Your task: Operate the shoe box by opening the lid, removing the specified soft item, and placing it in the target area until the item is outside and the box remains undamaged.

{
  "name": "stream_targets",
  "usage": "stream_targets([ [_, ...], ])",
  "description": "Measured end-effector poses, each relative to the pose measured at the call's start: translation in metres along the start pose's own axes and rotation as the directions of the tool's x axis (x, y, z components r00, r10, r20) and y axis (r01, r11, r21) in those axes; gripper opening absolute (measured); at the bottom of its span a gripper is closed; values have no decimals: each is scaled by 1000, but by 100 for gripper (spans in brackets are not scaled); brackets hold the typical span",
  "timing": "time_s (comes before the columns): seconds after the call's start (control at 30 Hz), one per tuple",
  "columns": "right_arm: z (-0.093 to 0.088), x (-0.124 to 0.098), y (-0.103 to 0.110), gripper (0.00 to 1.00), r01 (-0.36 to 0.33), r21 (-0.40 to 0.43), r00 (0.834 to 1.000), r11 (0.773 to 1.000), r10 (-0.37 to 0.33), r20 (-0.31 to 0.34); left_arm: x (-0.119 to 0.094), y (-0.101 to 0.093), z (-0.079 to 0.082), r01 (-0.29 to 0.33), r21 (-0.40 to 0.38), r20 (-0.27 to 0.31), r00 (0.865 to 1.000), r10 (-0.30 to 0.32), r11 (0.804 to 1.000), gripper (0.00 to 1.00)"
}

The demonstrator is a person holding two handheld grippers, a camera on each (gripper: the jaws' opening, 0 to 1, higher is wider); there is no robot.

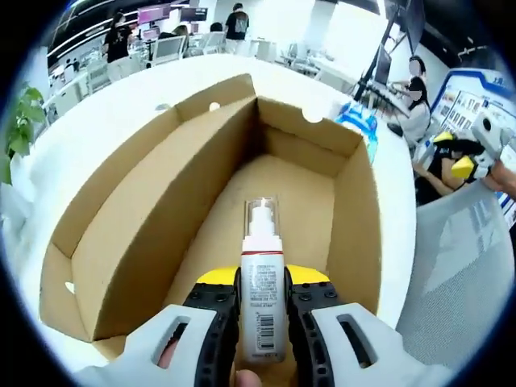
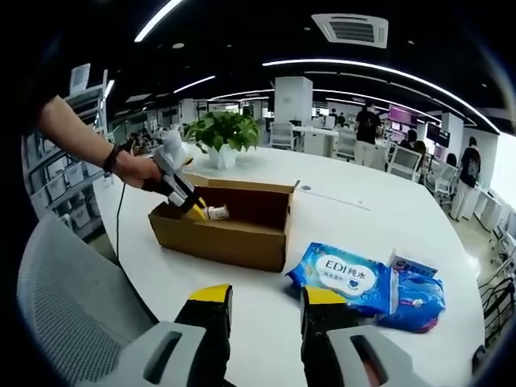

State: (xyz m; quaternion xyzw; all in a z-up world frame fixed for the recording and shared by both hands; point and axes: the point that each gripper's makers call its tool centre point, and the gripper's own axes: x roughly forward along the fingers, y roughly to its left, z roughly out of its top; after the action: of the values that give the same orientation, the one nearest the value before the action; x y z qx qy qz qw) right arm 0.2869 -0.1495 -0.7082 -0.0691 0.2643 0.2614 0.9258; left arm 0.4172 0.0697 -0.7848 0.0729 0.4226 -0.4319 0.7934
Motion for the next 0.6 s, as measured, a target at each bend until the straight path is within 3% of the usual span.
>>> stream_targets([
  [0.17,-1,0,-1,31,-4,17,1000,1000,4,1,-13,-18,27,81,-36,122,990,-76,996,20],
  [0.4,3,-1,2,32,-31,61,999,998,30,22,-26,-42,41,166,-29,183,970,-158,986,20],
  [0.53,5,0,2,32,-38,81,999,996,36,33,-35,-62,53,241,-22,227,946,-230,970,20],
  [0.6,9,0,4,33,-50,90,998,995,46,44,-37,-67,56,256,-16,235,941,-245,967,20],
])
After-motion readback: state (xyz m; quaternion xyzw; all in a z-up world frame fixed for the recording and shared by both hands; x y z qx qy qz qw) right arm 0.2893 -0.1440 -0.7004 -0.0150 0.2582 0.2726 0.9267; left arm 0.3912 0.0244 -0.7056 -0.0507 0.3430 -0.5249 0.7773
